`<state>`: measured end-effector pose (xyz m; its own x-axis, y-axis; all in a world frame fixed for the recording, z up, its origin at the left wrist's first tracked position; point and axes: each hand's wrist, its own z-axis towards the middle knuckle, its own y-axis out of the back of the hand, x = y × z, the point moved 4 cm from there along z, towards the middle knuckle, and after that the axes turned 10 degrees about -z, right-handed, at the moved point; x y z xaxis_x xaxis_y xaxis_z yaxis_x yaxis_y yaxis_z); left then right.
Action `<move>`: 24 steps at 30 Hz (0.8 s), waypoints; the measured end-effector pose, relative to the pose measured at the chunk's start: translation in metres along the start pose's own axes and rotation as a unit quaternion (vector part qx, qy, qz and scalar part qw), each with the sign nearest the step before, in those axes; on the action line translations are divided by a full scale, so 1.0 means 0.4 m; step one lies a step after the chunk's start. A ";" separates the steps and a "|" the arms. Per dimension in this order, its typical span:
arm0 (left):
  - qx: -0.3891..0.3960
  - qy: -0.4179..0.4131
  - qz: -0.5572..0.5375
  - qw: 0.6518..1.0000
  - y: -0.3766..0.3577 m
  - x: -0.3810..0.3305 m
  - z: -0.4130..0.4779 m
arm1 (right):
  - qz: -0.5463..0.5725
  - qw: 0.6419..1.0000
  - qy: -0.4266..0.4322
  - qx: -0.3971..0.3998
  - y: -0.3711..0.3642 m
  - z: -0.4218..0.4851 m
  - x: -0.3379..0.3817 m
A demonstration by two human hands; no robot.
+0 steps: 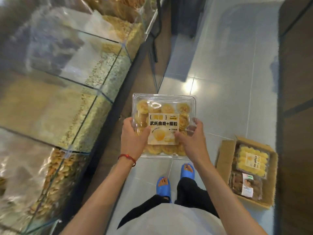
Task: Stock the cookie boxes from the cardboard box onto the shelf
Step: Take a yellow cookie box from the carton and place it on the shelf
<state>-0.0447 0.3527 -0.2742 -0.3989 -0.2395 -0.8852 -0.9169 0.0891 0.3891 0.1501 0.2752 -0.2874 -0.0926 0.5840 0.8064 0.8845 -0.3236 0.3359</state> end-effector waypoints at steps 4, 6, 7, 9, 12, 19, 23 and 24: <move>-0.083 0.012 -0.024 0.996 0.079 -0.047 0.026 | -0.032 0.996 0.058 0.060 -0.056 0.055 0.116; -0.123 0.018 -0.043 0.991 0.113 -0.068 0.039 | -0.054 0.992 0.075 0.091 -0.083 0.074 0.172; -0.142 0.017 -0.047 0.989 0.129 -0.081 0.044 | -0.064 0.989 0.084 0.107 -0.097 0.081 0.203; -0.175 0.013 -0.059 0.983 0.164 -0.096 0.057 | -0.077 0.982 0.108 0.132 -0.125 0.096 0.258; -0.234 0.010 -0.080 0.969 0.229 -0.112 0.059 | -0.091 0.971 0.141 0.168 -0.181 0.108 0.336; -0.333 -0.010 -0.124 0.935 0.438 -0.104 0.107 | -0.117 0.933 0.248 0.233 -0.403 0.095 0.511; -0.370 -0.027 -0.111 0.922 0.604 -0.073 0.158 | -0.119 0.914 0.281 0.269 -0.591 0.074 0.616; -0.380 -0.038 -0.107 0.918 0.649 -0.067 0.174 | -0.124 0.910 0.291 0.269 -0.642 0.071 0.641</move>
<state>-0.2731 0.4495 -0.1671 -0.2365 -0.1014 -0.9663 -0.7117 -0.6590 0.2433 -0.0877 0.5289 -0.1807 -0.4075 0.0454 0.9121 0.8846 0.2678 0.3818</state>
